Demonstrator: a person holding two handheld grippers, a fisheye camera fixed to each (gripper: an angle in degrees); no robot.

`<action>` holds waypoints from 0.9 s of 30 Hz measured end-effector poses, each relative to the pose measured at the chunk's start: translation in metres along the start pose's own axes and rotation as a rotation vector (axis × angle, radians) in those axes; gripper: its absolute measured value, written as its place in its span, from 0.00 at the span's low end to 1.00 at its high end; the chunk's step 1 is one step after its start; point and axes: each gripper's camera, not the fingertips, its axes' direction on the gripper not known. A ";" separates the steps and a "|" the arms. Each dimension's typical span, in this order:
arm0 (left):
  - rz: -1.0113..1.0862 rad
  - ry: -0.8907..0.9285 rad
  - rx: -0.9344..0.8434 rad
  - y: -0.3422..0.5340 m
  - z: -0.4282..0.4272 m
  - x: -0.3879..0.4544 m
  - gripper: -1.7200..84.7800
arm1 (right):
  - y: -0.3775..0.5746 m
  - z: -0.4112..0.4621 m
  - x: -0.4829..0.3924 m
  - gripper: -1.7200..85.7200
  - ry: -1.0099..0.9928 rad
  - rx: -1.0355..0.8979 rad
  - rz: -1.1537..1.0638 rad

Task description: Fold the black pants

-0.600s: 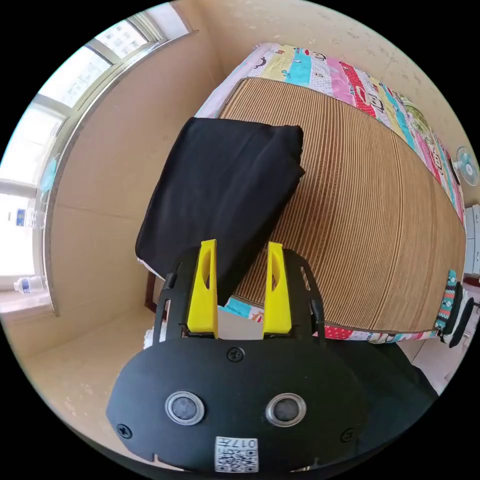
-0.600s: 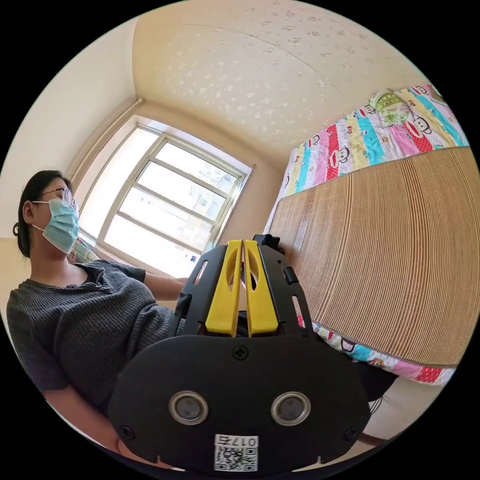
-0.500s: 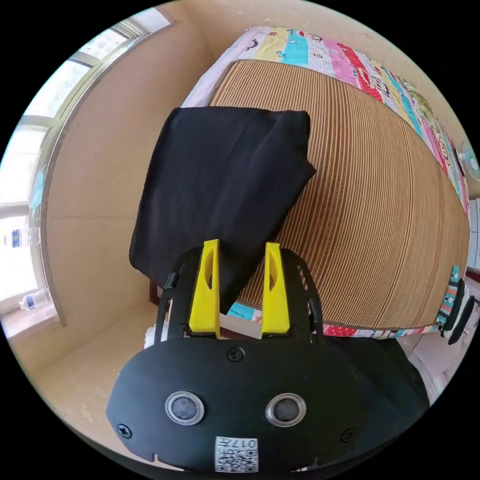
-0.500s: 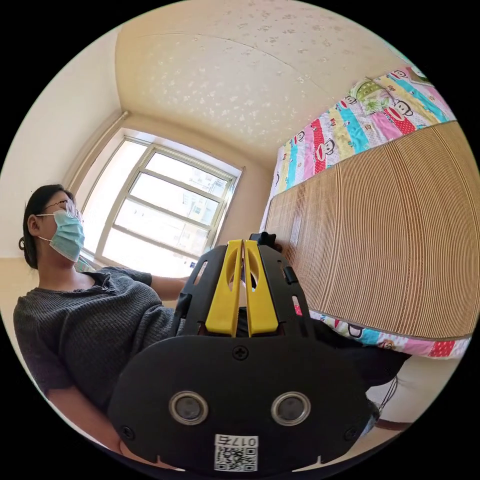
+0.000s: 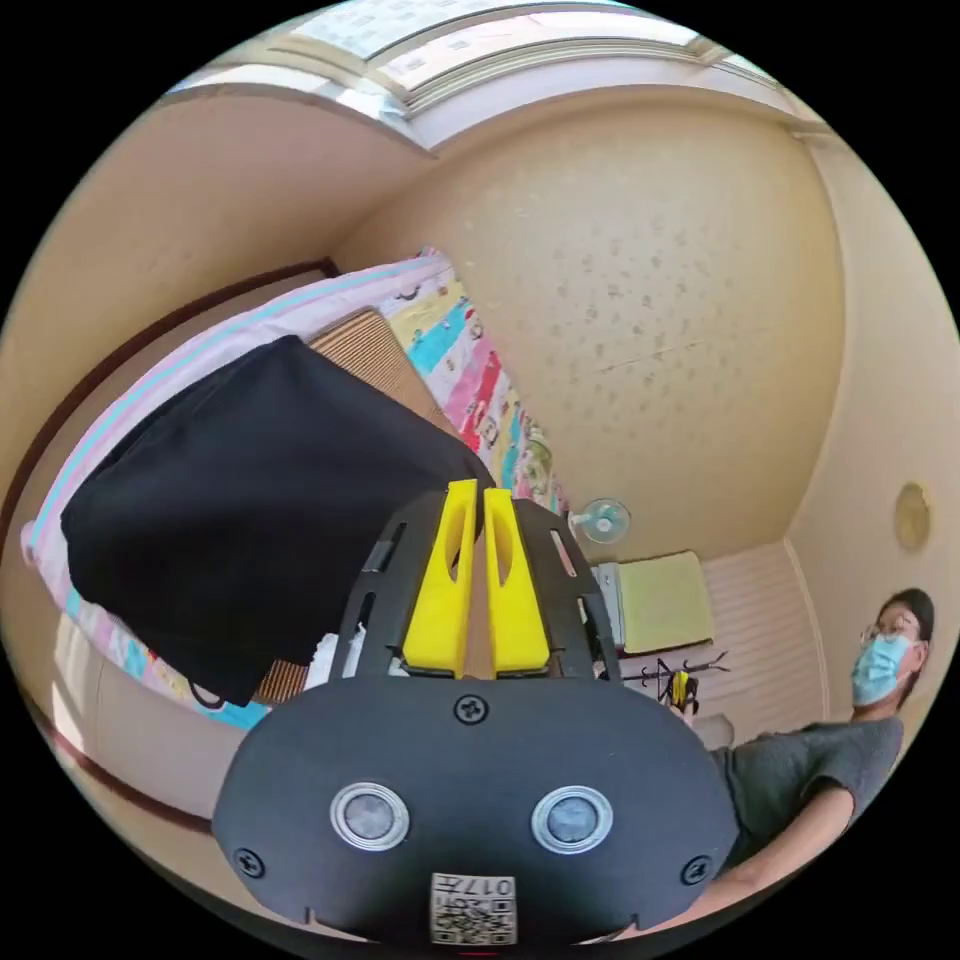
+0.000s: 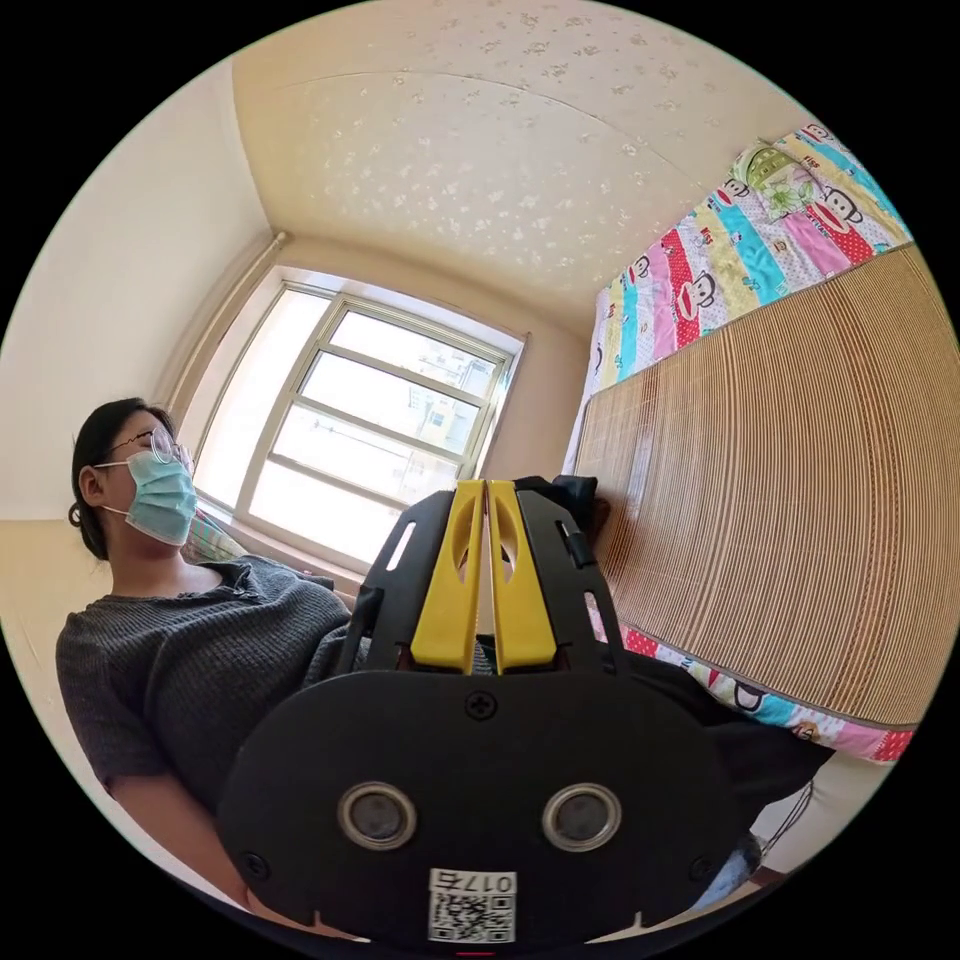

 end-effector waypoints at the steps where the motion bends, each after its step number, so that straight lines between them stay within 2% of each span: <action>1: 0.120 0.087 0.005 0.010 -0.016 0.028 0.01 | -0.007 0.003 0.005 0.02 -0.027 -0.008 -0.001; 5: 0.457 0.344 0.002 0.060 -0.051 0.134 0.01 | -0.029 0.007 0.015 0.03 -0.087 -0.034 -0.018; 7: 0.566 0.424 0.022 0.087 -0.062 0.180 0.01 | -0.041 0.006 0.017 0.03 -0.119 -0.059 -0.037; 11: 0.799 0.742 0.103 0.153 -0.089 0.277 0.01 | -0.056 -0.003 0.015 0.04 -0.168 -0.091 -0.079; 14: 0.912 0.904 0.115 0.195 -0.091 0.340 0.01 | -0.064 -0.008 0.023 0.09 -0.184 -0.161 -0.061; 16: 0.948 0.963 0.096 0.220 -0.080 0.372 0.01 | -0.068 -0.004 0.041 0.17 -0.229 -0.264 0.002; 20: 1.053 1.121 -0.014 0.296 -0.033 0.440 0.01 | -0.068 -0.012 0.072 0.23 -0.346 -0.254 0.065; 23: 1.076 1.205 -0.071 0.345 0.005 0.475 0.01 | -0.071 -0.023 0.089 0.20 -0.458 -0.234 0.069; 27: 1.065 1.299 -0.142 0.382 0.045 0.500 0.01 | -0.083 -0.052 0.081 0.10 -0.553 -0.194 -0.052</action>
